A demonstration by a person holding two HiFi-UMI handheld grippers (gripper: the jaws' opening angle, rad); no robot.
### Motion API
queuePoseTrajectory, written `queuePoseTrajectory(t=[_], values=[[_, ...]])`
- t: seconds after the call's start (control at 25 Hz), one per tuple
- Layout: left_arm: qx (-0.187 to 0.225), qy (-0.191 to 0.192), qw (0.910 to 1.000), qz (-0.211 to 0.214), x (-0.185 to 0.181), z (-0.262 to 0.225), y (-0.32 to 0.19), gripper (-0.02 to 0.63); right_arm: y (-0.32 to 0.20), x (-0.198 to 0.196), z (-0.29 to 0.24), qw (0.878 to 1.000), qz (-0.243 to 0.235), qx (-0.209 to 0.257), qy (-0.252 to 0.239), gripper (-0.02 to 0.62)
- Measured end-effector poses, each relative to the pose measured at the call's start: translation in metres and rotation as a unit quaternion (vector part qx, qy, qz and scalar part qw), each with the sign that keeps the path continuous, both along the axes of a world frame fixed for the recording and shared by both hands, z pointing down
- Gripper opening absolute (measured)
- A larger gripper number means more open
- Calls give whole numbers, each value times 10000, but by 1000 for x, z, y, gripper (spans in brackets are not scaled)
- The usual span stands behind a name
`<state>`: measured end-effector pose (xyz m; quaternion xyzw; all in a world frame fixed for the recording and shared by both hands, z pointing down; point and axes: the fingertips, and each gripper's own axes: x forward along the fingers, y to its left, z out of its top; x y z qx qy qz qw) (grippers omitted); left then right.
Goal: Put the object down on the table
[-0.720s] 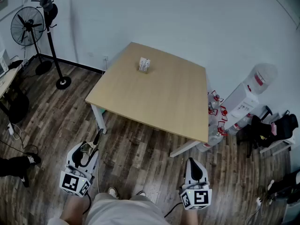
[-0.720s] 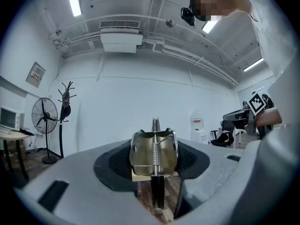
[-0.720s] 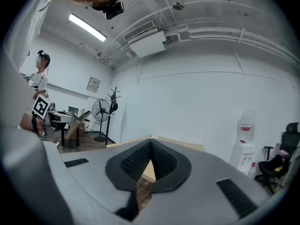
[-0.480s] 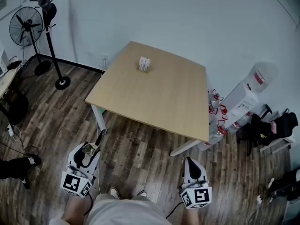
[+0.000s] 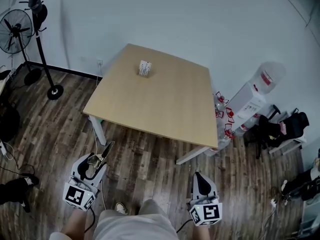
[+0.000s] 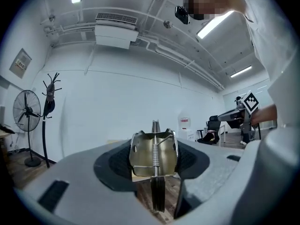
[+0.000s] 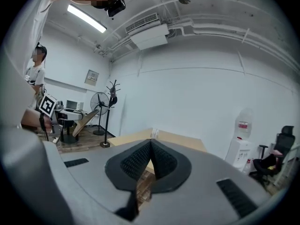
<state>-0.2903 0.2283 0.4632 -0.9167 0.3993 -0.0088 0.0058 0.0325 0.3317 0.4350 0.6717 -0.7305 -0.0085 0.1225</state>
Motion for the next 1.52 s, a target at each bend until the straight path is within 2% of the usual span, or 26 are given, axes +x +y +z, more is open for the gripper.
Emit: queuePoseTrajectory(t=[0.08, 0.2, 0.36, 0.56, 0.8, 1.04, 1.24, 1.52], values=[[8, 28, 10000, 35, 1, 0, -10, 229, 2, 3, 8, 9994, 134, -90, -298, -3], [-79, 120, 9998, 98, 9, 3, -23, 229, -6, 9, 14, 9944, 182, -102, -1034, -3], [-146, 147, 9996, 176, 32, 7, -50, 229, -49, 18, 17, 9916, 35, -30, -1292, -3], [-312, 172, 9994, 15, 63, 12, -88, 229, -117, 42, 22, 9916, -247, -27, -1273, -3], [-413, 133, 9986, -308, 119, 4, -156, 229, -200, 104, 30, 9913, -583, -364, -1126, -3], [-507, 126, 9971, -559, 176, -1, -208, 229, -269, 159, 29, 9885, -910, -485, -1107, -3], [-459, -38, 9966, -687, 214, -8, -229, 229, -303, 169, 43, 9804, -1497, -808, -994, -3], [-569, -158, 9955, -744, 225, -3, -245, 229, -325, 161, 57, 9726, -1711, -960, -1246, -3]])
